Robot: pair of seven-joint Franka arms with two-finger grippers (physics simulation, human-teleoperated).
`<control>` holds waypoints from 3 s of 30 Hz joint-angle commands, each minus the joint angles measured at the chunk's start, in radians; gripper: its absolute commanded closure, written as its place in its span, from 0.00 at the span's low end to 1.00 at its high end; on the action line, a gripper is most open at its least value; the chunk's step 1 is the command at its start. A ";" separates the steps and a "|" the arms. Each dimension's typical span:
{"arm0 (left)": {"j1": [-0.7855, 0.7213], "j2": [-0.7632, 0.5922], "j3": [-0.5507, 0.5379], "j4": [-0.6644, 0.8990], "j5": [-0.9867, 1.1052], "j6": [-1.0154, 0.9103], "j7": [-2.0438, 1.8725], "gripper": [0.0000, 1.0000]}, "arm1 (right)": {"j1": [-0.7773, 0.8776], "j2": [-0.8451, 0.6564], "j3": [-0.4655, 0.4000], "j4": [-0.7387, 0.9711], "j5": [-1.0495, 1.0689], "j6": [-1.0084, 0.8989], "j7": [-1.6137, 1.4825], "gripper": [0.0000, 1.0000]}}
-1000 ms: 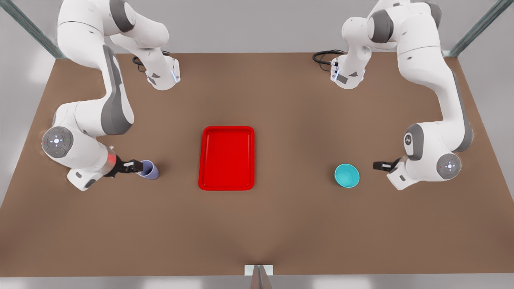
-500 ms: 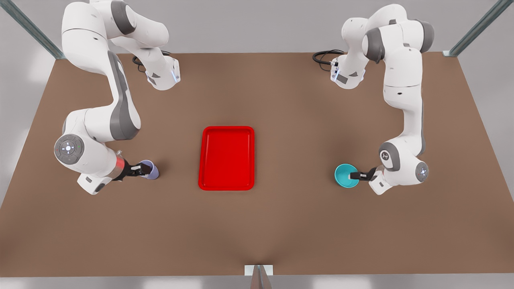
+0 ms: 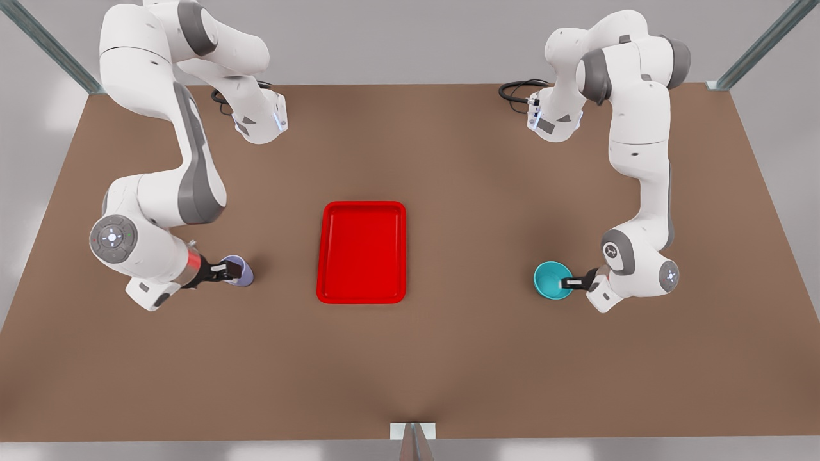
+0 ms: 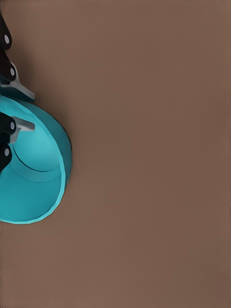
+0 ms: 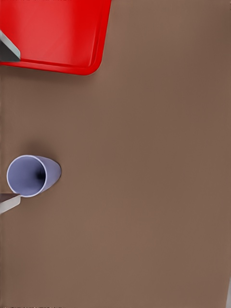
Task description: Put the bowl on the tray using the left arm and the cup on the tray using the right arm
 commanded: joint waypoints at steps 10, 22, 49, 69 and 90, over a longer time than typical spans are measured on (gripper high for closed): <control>-0.113 -0.060 0.005 0.017 0.004 -0.006 -0.193 0.79 | 0.012 0.000 0.000 0.002 -0.006 0.002 0.000 0.00; -0.567 0.038 -0.002 0.273 0.004 0.063 -1.087 0.79 | -0.088 -0.098 0.000 -0.293 -0.066 0.047 0.143 0.00; -0.485 0.086 0.440 0.592 -0.039 -0.360 -1.071 0.00 | -0.181 -0.011 0.001 -0.569 -0.127 0.407 -0.080 0.00; -0.097 -0.451 -0.097 0.403 0.696 -0.689 -0.339 0.00 | -0.166 0.064 0.001 -0.568 -0.124 0.416 -0.042 0.54; -0.121 -0.451 -0.098 0.403 0.696 -0.727 -0.392 0.00 | -0.128 0.055 0.003 -0.448 -0.124 0.264 -0.040 0.79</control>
